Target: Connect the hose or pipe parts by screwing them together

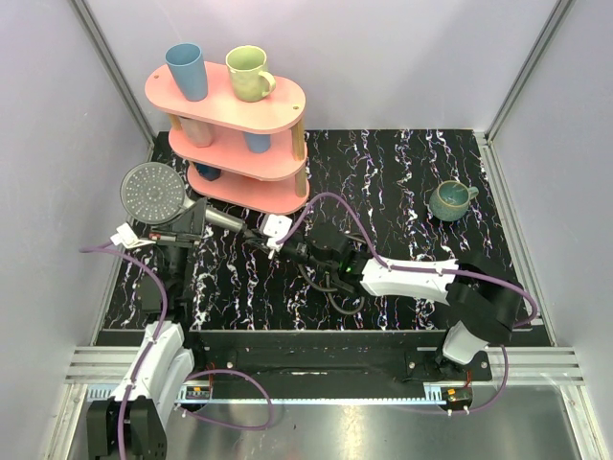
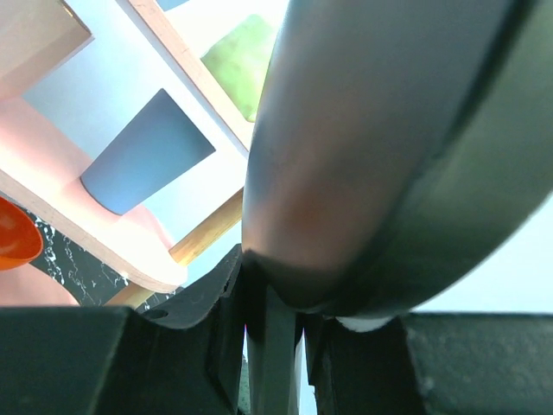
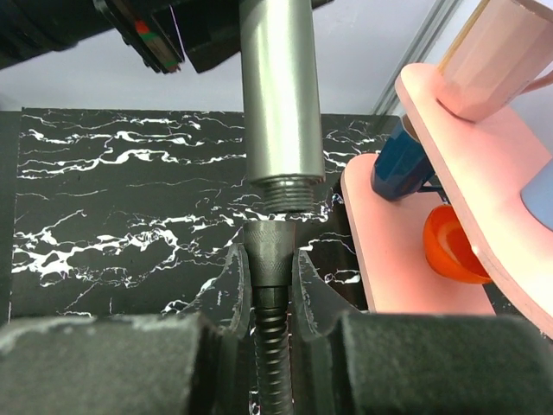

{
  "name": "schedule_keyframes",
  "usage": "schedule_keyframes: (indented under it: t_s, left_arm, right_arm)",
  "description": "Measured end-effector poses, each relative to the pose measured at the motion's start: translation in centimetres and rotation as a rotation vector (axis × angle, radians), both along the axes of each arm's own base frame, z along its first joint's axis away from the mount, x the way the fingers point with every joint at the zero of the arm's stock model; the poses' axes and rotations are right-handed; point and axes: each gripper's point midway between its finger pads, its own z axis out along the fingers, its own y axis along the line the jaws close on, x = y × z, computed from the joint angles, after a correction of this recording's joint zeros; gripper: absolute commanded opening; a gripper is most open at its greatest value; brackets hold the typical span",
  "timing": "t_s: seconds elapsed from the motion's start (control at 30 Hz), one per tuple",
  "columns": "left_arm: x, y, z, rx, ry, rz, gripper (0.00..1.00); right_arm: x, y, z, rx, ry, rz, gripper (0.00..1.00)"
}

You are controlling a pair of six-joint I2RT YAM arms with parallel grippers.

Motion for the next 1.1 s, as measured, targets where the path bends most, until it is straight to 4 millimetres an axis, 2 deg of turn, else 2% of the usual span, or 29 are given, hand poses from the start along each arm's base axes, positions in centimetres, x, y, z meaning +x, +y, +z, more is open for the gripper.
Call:
schedule_keyframes:
  t_s: [0.17, 0.37, 0.7, 1.1]
  left_arm:
    - [-0.7, -0.1, 0.7, 0.003, -0.028, -0.005, 0.00]
    - [-1.1, -0.2, 1.2, -0.009, -0.043, -0.014, 0.00]
    - [-1.0, -0.2, 0.9, -0.023, -0.025, -0.021, 0.00]
    - [-0.4, -0.3, 0.0, -0.018, 0.009, -0.030, 0.00]
  right_arm:
    - [0.3, 0.0, -0.3, -0.004, 0.007, -0.019, 0.00]
    - [0.4, 0.1, 0.4, 0.018, 0.011, -0.021, 0.00]
    - [0.4, 0.2, 0.7, 0.035, 0.018, -0.019, 0.00]
    - [0.3, 0.0, 0.2, 0.033, 0.032, -0.020, 0.00]
